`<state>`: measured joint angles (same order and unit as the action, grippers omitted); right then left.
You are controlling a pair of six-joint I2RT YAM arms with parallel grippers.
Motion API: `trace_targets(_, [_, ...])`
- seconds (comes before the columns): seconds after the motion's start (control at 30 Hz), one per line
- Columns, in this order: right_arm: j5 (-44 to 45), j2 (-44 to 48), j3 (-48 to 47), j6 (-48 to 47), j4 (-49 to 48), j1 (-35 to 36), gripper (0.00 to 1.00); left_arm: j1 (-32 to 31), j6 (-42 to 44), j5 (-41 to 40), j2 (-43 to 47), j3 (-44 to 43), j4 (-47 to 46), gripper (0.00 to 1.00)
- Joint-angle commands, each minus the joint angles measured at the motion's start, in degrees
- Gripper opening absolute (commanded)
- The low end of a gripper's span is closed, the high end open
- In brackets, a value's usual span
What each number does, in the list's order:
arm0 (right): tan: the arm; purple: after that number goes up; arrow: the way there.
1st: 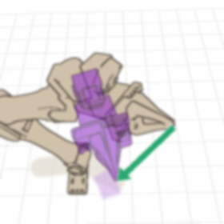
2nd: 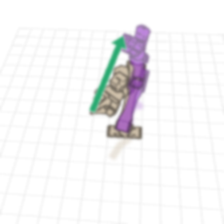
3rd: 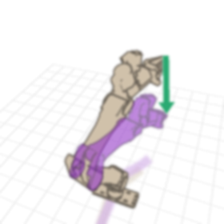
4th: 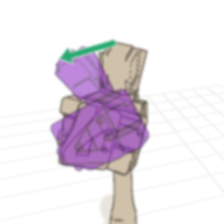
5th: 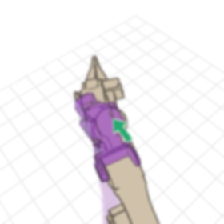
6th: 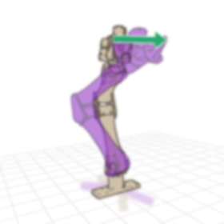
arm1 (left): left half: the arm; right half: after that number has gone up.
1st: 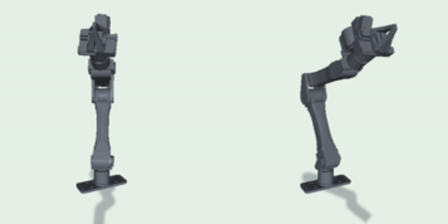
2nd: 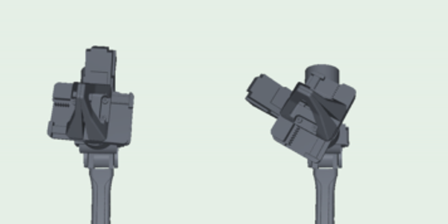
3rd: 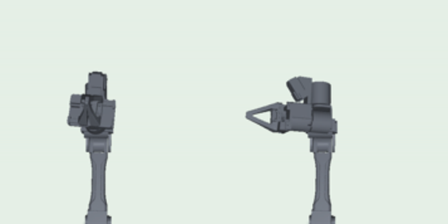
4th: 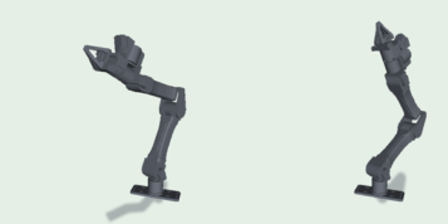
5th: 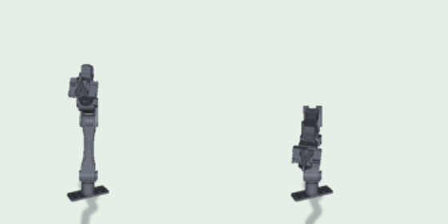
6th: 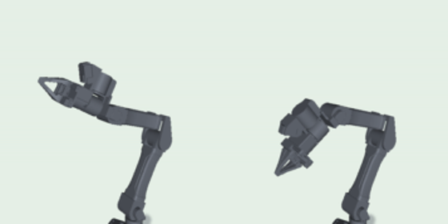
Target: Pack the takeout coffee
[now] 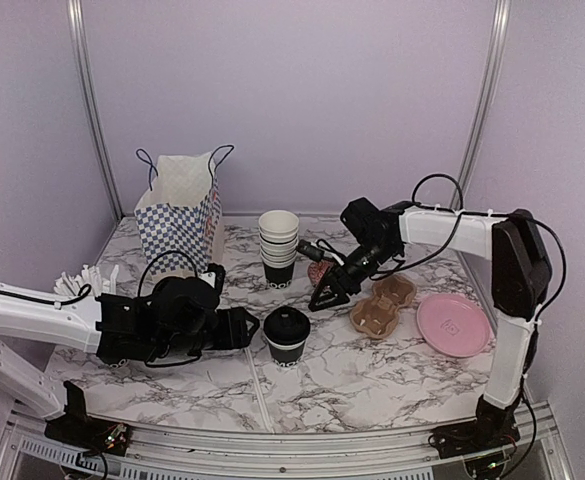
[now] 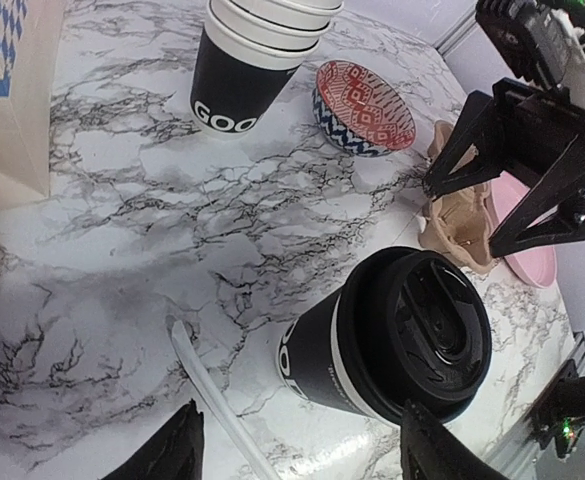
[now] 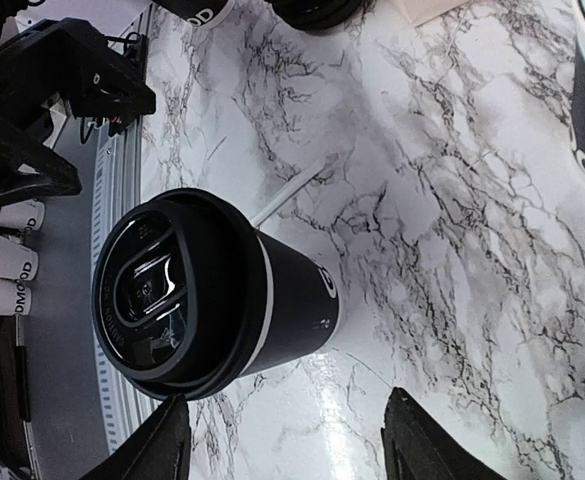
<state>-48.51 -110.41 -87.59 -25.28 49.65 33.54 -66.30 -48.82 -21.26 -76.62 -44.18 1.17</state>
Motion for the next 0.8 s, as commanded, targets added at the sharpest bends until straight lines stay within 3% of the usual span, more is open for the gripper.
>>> trace_targets(0.0, [-5.3, -1.7, -0.6, 2.5, -1.0, 0.4, 0.63, 0.3, -9.9, 3.9, 1.5, -0.5, 2.0, 0.67])
trace_targets(0.4, [-9.3, -2.2, 3.2, 3.3, -2.8, 0.7, 0.53, 0.4, -12.1, 8.3, -4.2, -0.5, -8.1, 0.55])
trace_targets(0.6, [-10.9, -1.9, 4.2, 2.6, -2.7, 1.1, 0.52, 0.9, -11.6, 8.4, -5.9, -1.1, -9.2, 0.53])
trace_targets(0.77, [-12.6, -1.9, 5.3, 2.3, -2.8, 1.5, 0.50, 1.6, -11.9, 9.0, -7.3, -1.0, -9.0, 0.46])
